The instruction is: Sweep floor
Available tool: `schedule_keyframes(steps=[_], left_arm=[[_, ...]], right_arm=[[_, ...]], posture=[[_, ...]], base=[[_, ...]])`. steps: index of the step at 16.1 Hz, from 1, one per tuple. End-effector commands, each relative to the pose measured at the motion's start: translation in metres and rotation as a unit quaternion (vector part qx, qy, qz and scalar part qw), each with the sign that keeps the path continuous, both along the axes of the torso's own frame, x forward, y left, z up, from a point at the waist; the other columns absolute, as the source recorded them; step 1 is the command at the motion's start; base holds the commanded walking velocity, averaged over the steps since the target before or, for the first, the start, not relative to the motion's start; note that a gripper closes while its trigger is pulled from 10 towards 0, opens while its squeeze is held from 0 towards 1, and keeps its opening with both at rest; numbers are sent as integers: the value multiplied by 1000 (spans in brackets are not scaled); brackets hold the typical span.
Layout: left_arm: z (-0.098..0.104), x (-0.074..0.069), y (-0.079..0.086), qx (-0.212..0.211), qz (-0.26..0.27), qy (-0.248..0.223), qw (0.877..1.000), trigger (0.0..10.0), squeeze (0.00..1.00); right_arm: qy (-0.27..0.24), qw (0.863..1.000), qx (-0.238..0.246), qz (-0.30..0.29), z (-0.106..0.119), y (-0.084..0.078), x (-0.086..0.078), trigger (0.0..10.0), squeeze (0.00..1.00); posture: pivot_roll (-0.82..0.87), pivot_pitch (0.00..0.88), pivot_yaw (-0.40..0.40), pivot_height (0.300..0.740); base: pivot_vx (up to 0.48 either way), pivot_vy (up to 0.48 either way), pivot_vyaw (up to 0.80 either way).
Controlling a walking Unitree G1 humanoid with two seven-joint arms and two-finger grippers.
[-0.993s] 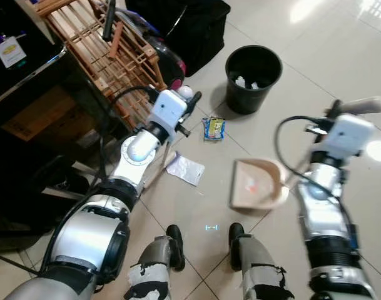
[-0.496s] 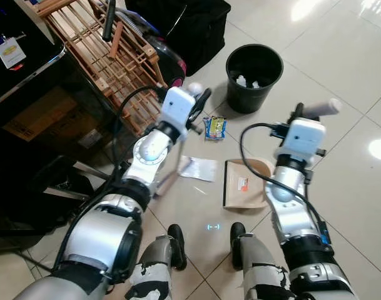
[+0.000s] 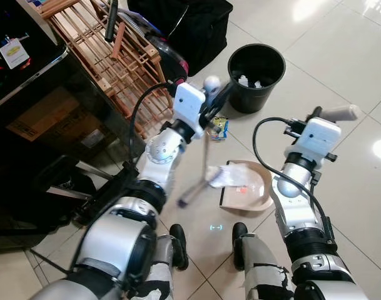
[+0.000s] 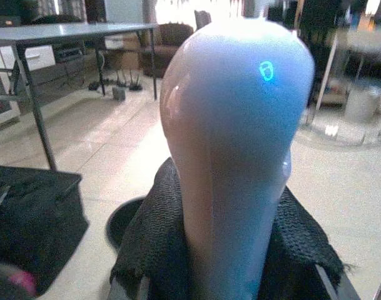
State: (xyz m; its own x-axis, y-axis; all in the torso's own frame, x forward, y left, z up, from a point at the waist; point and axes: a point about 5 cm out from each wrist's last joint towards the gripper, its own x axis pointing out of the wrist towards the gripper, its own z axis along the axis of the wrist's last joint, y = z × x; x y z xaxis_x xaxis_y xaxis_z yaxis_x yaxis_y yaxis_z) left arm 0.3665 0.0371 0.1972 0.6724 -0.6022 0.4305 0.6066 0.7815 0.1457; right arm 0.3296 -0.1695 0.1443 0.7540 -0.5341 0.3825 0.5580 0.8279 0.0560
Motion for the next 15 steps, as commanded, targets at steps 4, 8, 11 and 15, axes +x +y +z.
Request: schedule_keyframes(steps=[4,8,11,15], left_arm=[[26,-2,-10,-84,-23,-25,996,10000,0],[54,-1,-5,-108,-49,-63,991,10000,0],[70,0,15,-82,-72,-90,990,10000,0],[84,-1,49,-63,-78,-100,990,10000,0]], right_arm=[[67,997,29,-2,-33,4,-7,10000,0],[73,997,31,3,-36,3,-6,10000,0],[79,996,28,8,-38,1,-4,10000,0],[86,996,26,10,-39,-7,-1,10000,0]], posture=[[33,471,157,740],[50,465,157,740],[55,439,151,740],[72,409,136,740]], base=[[0,0,0],[0,0,0],[0,0,0],[0,0,0]])
